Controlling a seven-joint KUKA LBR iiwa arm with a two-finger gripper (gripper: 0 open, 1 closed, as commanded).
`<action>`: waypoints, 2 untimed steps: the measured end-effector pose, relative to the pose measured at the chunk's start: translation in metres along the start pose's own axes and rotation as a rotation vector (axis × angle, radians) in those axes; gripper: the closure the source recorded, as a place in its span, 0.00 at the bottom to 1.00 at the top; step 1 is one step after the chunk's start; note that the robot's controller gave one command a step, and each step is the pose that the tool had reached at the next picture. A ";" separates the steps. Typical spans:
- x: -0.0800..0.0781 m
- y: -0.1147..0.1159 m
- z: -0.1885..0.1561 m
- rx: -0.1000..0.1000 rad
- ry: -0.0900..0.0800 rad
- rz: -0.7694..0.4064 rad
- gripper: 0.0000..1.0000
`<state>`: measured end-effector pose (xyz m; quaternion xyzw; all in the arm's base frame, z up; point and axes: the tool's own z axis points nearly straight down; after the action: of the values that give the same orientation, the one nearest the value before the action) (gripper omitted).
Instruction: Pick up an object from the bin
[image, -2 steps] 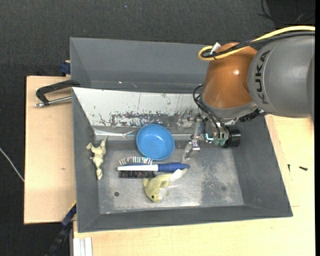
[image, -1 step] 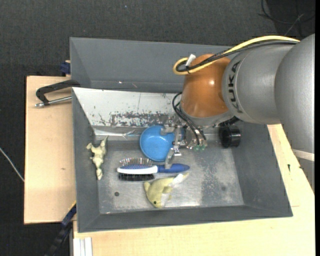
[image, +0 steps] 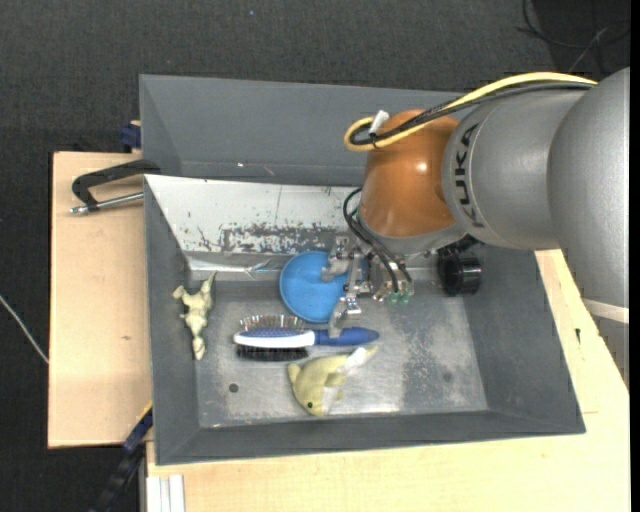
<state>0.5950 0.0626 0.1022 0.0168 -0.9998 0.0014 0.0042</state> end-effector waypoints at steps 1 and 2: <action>0.000 0.018 -0.110 -0.005 -0.023 -0.023 1.00; 0.001 0.017 -0.105 -0.004 -0.014 -0.022 0.00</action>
Offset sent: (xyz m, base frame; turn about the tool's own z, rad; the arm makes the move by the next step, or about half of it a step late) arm -0.0025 0.0163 0.1035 -0.0216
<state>0.5938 0.0799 0.2070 0.0279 -0.9996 -0.0008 -0.0029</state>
